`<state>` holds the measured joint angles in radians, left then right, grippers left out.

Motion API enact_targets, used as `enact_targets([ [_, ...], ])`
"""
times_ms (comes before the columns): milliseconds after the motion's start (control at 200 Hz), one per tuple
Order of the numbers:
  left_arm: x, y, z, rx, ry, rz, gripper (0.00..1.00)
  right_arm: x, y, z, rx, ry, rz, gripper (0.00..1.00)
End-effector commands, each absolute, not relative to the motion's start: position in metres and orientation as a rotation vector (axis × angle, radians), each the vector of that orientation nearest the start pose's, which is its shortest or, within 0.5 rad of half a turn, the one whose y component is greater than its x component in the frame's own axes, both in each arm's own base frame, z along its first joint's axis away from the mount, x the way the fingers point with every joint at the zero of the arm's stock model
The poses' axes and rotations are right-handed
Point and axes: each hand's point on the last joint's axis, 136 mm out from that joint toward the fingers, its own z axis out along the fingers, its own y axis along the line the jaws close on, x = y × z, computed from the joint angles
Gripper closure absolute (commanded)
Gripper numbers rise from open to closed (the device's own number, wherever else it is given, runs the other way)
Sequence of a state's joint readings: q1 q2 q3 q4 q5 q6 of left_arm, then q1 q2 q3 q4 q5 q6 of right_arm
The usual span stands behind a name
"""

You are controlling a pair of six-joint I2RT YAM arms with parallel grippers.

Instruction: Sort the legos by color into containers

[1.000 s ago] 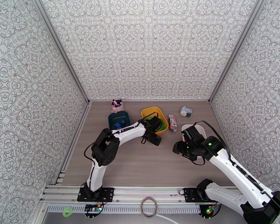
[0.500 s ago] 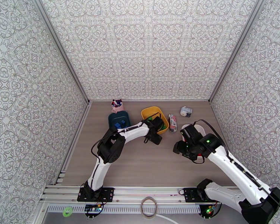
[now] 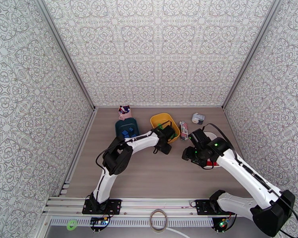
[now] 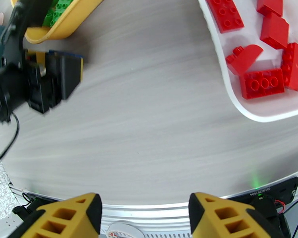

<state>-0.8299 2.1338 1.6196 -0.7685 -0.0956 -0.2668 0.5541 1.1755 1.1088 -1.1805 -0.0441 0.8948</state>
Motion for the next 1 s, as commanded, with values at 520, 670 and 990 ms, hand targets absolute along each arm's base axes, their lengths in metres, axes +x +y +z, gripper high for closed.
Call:
enact_targets([
  [520,0.351,-0.184,0.155,0.125,2.672,-0.156,0.47,0.258,0.203,0.172,0.325,2.827,0.603,0.41],
  [670,0.377,-0.136,0.156,-0.005,2.696,-0.117,0.4,0.264,0.216,0.173,0.287,2.833,0.616,0.41],
  [990,0.395,-0.109,0.188,-0.093,2.641,-0.108,0.01,0.266,0.214,0.17,0.246,2.848,0.561,0.41],
])
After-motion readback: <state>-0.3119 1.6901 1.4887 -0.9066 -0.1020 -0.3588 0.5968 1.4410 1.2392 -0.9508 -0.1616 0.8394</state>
